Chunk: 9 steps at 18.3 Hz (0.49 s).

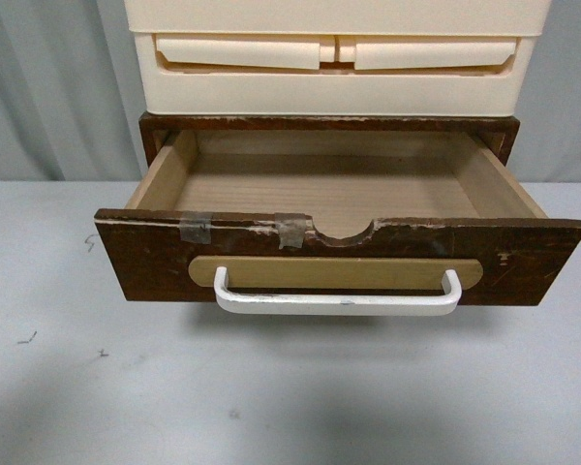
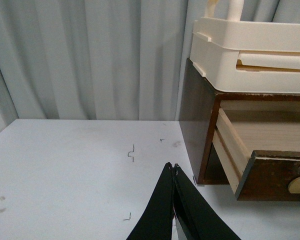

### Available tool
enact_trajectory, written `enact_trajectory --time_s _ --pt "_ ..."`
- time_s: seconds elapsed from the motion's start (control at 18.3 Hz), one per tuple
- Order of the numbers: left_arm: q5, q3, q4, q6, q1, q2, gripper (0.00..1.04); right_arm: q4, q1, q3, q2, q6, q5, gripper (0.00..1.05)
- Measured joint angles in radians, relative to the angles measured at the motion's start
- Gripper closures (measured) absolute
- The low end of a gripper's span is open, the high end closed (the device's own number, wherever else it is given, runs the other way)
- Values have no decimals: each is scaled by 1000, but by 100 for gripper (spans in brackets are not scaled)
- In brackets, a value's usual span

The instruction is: Open drawer

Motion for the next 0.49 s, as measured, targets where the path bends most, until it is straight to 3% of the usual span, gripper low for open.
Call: enact_trajectory --time_s 0.49 --pt "0 0 -175 0 0 -181 103 -204 0 0 -213 0 0 103"
